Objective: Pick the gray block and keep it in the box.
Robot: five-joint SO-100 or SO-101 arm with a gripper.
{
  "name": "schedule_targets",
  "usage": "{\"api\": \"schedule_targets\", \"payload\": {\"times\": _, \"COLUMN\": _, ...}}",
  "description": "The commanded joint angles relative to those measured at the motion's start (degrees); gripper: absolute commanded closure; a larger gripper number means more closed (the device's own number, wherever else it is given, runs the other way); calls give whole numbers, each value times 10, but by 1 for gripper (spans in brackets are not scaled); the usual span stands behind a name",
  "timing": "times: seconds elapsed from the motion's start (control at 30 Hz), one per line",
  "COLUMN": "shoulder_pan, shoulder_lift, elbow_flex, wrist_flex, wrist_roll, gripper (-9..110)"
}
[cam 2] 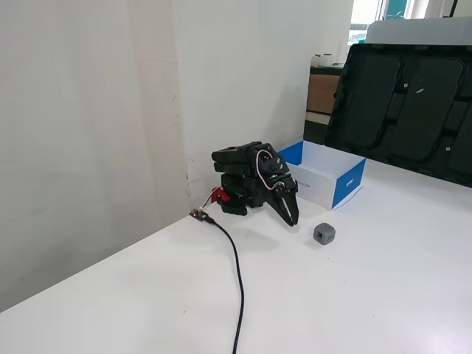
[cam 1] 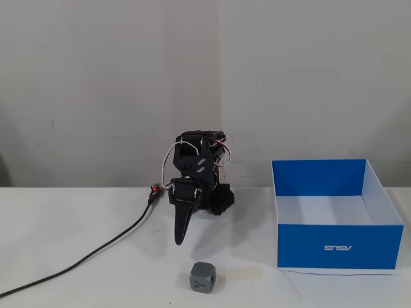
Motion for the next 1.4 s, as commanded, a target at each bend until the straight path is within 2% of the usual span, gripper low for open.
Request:
{"api": "schedule_targets", "payload": {"times": 0.0, "shoulder_pan": 1, "shoulder_lift": 68, "elbow_flex": 5, "wrist_flex": 1, "wrist_roll": 0, "gripper": 101}}
{"api": "schedule_targets", "payload": {"times": 0.97, "shoulder_pan": 1, "shoulder_lift": 68, "elbow_flex": 5, "wrist_flex": 1, "wrist_roll": 0, "gripper": 101}}
{"api": "schedule_targets", "payload": {"times": 1.07, "shoulder_pan": 1, "shoulder_lift": 68, "elbow_flex": 5, "wrist_flex": 1, "wrist_roll": 0, "gripper": 98}}
{"api": "schedule_targets", "payload": {"times": 1.37, "shoulder_pan": -3, "shoulder_lift": 68, "elbow_flex": 5, "wrist_flex": 1, "wrist_roll": -3, "gripper": 101}}
